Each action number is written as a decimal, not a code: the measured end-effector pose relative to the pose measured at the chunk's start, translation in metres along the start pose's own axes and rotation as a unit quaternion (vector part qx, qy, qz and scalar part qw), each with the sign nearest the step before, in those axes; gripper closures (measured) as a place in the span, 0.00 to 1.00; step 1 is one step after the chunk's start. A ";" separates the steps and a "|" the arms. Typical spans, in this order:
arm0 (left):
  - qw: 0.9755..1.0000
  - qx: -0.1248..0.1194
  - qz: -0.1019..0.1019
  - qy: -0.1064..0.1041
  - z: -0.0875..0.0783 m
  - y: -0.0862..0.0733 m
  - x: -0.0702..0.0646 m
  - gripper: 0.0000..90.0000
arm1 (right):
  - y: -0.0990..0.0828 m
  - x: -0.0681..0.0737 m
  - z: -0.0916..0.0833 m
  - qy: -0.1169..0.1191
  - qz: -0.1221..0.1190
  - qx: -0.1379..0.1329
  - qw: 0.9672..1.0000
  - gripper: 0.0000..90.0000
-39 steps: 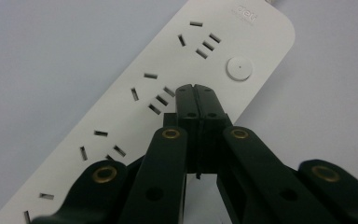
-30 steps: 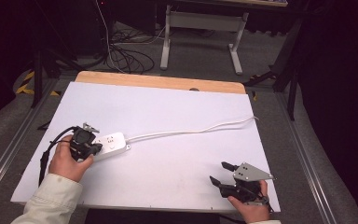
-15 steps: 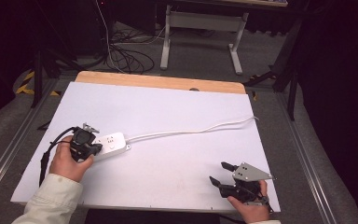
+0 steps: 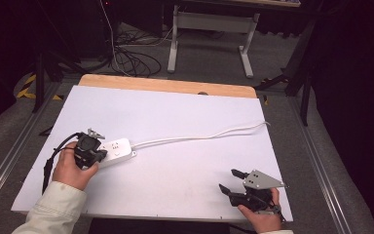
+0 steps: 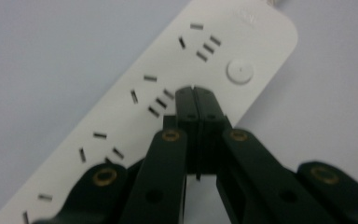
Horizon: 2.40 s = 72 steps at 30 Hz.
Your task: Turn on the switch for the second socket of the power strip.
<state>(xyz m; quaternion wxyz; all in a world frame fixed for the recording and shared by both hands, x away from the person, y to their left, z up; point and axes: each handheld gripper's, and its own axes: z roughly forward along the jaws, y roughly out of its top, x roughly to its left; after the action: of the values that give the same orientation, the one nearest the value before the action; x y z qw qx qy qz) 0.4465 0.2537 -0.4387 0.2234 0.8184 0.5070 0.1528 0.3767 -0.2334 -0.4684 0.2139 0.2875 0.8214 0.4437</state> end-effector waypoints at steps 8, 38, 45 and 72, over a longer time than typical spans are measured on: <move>1.000 -0.019 0.001 -0.002 -0.012 0.001 -0.003 1.00 | 0.000 0.000 0.001 -0.001 0.000 0.001 1.000 0.37; 0.994 -0.091 0.009 -0.052 -0.045 0.003 -0.007 0.76 | -0.001 -0.001 0.001 0.000 0.003 0.002 1.000 0.37; 0.979 -0.190 0.018 -0.067 -0.050 -0.004 -0.013 0.61 | -0.001 -0.001 0.001 0.000 0.003 0.002 1.000 0.37; 0.935 -0.295 0.087 -0.174 -0.070 -0.027 -0.022 0.12 | -0.001 -0.001 -0.002 -0.001 0.002 -0.003 1.000 0.37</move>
<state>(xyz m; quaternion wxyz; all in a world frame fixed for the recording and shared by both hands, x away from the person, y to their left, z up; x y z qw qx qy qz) 0.3833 0.2590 -0.3938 0.5255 0.7701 0.3192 0.1700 0.3760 -0.2351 -0.4683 0.2144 0.2888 0.8191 0.4468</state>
